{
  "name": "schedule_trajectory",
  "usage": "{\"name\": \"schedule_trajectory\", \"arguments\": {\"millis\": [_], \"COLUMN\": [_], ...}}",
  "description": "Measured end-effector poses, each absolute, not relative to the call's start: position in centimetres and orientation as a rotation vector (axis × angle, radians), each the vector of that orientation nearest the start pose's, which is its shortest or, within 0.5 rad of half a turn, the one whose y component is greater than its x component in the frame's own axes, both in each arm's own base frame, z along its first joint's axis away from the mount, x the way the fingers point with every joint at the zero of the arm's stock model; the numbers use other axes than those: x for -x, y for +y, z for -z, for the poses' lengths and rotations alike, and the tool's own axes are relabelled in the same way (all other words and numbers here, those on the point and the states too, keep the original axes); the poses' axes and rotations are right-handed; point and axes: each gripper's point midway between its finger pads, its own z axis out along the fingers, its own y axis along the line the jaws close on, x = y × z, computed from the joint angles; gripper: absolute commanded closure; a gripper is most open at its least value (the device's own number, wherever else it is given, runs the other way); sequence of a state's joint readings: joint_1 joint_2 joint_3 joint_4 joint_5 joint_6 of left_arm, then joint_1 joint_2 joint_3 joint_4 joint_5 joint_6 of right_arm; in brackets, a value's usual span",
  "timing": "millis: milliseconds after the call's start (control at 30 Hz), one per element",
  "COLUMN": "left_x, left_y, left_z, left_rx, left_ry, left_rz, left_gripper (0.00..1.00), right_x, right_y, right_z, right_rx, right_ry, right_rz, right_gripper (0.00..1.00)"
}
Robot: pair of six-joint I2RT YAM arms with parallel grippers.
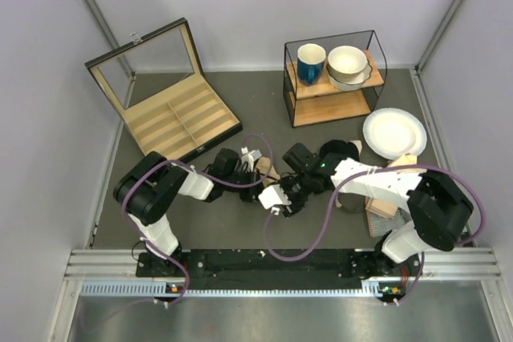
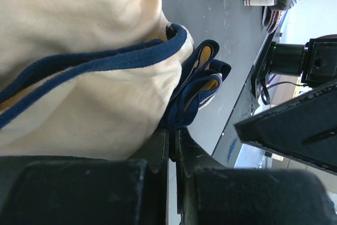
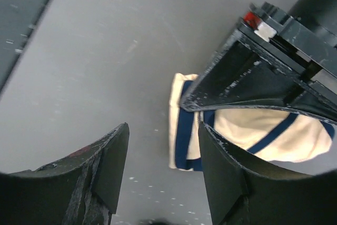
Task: Roll the underwear
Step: Roll the underwear to the center of the board.
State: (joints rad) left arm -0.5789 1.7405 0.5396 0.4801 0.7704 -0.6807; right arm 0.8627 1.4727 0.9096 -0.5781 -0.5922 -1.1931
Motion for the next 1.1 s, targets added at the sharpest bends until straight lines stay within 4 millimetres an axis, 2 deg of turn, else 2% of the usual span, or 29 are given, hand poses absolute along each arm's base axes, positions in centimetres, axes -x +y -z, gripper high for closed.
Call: {"name": "schedule_trajectory", "arguments": {"millis": [100, 300, 367, 400, 433, 533, 633, 800, 933, 1100], "left_x": [-19.5, -19.5, -19.5, -19.5, -19.6, -19.8, -20.0, -20.5, -20.7, -19.0], "left_y": [-29.5, -29.5, -29.5, -29.5, -29.4, -28.5, -27.1, -24.4, -23.1, -22.4], "left_z": [-2.3, -2.3, -2.3, -2.3, -2.3, -2.5, -3.5, -5.7, -7.9, -10.2], "left_rx": [-0.298, -0.259, -0.249, -0.243, -0.232, -0.193, -0.167, -0.164, -0.211, -0.358], "left_ry": [2.511, 2.514, 2.513, 2.511, 2.509, 2.492, 2.440, 2.305, 2.148, 1.895], "left_rz": [1.490, 1.510, 1.512, 1.511, 1.503, 1.461, 1.386, 1.220, 1.143, 1.120], "left_gripper": [1.00, 0.99, 0.92, 0.83, 0.79, 0.62, 0.54, 0.53, 0.53, 0.52], "right_x": [-17.2, -18.9, -19.2, -19.4, -19.6, -19.8, -20.1, -20.5, -19.7, -17.9], "right_y": [29.4, 28.6, 28.4, 28.6, 28.7, 28.9, 29.0, 28.9, 27.3, 25.9], "right_z": [-6.0, -3.3, -2.3, -2.4, -2.4, -2.2, -2.2, -2.4, -2.7, -3.1], "right_rx": [2.282, 2.326, 2.341, 2.337, 2.334, 2.332, 2.332, 2.326, 2.332, 2.320], "right_ry": [1.151, 1.192, 1.201, 1.196, 1.193, 1.185, 1.202, 1.281, 1.422, 1.664], "right_rz": [-0.562, -0.424, -0.403, -0.392, -0.379, -0.371, -0.374, -0.465, -0.614, -0.913], "right_gripper": [0.44, 0.47, 0.52, 0.53, 0.56, 0.68, 0.84, 0.87, 0.87, 0.87]}}
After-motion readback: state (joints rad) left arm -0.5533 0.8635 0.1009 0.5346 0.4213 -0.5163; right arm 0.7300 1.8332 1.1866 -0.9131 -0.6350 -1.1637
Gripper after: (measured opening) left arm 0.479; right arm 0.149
